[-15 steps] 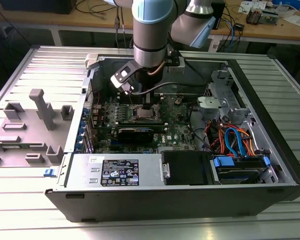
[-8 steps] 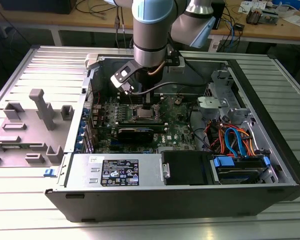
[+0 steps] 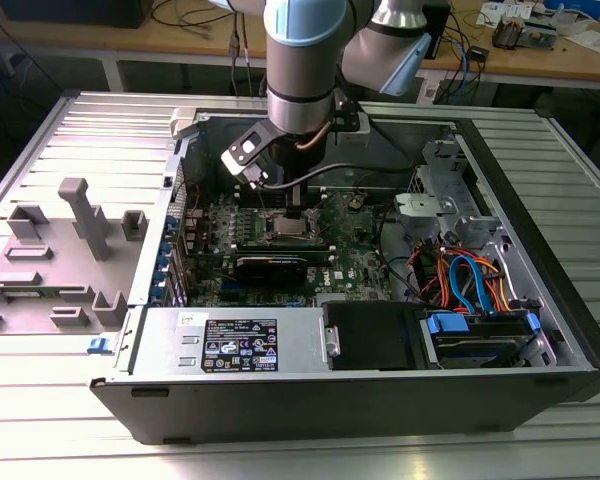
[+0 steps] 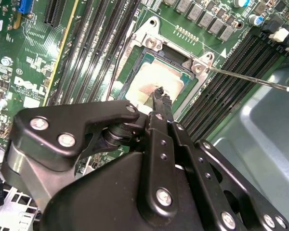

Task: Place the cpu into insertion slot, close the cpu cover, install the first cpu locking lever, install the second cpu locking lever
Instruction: 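Close the cpu cover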

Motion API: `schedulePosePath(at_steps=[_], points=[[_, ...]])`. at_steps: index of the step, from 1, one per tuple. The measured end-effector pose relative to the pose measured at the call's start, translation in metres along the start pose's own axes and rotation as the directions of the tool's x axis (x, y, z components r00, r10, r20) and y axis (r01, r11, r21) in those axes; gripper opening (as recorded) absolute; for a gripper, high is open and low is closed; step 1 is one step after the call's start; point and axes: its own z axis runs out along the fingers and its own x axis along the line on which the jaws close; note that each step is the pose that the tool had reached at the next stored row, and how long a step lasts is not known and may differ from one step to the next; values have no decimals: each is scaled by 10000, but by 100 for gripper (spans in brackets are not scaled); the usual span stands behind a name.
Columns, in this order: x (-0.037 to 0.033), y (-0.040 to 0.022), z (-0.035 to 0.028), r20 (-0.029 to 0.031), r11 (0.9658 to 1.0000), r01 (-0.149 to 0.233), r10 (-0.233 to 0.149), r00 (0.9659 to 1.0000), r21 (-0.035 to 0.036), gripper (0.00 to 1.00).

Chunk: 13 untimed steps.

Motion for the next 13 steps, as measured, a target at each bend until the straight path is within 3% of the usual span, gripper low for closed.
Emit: schedulePosePath(at_steps=[13], points=[[9, 3, -161, 7, 10000, 0, 0, 10000, 0, 11]])
